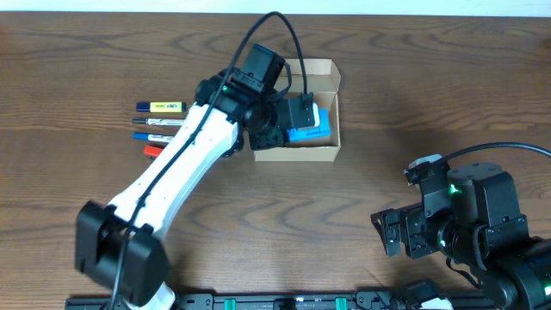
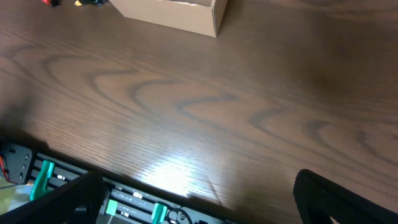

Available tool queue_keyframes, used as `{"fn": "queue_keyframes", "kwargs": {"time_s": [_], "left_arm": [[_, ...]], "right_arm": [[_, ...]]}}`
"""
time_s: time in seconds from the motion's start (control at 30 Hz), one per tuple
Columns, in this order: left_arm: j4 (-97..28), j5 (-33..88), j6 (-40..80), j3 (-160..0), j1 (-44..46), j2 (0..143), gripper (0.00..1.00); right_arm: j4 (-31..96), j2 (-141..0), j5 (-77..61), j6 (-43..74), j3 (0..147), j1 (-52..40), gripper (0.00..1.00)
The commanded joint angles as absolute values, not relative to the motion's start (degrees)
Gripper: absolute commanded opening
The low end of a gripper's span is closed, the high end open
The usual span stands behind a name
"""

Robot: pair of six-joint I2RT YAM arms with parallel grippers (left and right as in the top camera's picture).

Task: Pack container
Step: 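Lift the blue duster with the left gripper and carry it to the box, then lower the duster into the box and open the left gripper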

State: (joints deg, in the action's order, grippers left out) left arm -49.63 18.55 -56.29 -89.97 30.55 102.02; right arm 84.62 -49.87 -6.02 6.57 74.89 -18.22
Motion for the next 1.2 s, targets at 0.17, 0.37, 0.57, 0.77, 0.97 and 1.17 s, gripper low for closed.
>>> {"fn": "queue_keyframes", "kwargs": {"time_s": [0.17,0.37,0.57,0.77,0.97,1.17], "left_arm": [[-46.0,21.3,-62.24,-90.04,30.57,106.87,0.06],[-43.55,21.23,-63.31,-90.04,30.15,108.2,0.06],[-42.78,21.26,-63.29,-90.04,28.53,110.65,0.05],[-42.81,20.43,-63.26,-90.04,28.23,113.36,0.06],[-42.96,20.38,-63.29,-90.04,28.08,113.8,0.06],[-43.03,17.02,-63.31,-90.04,28.05,113.8,0.08]], "right_arm": [[84.66,-49.89,-6.24,7.01,74.81,-17.76,0.99],[84.66,-49.89,-6.24,7.01,74.81,-17.76,0.99],[84.66,-49.89,-6.24,7.01,74.81,-17.76,0.99],[84.66,-49.89,-6.24,7.01,74.81,-17.76,0.99],[84.66,-49.89,-6.24,7.01,74.81,-17.76,0.99],[84.66,-49.89,-6.24,7.01,74.81,-17.76,0.99]]}}
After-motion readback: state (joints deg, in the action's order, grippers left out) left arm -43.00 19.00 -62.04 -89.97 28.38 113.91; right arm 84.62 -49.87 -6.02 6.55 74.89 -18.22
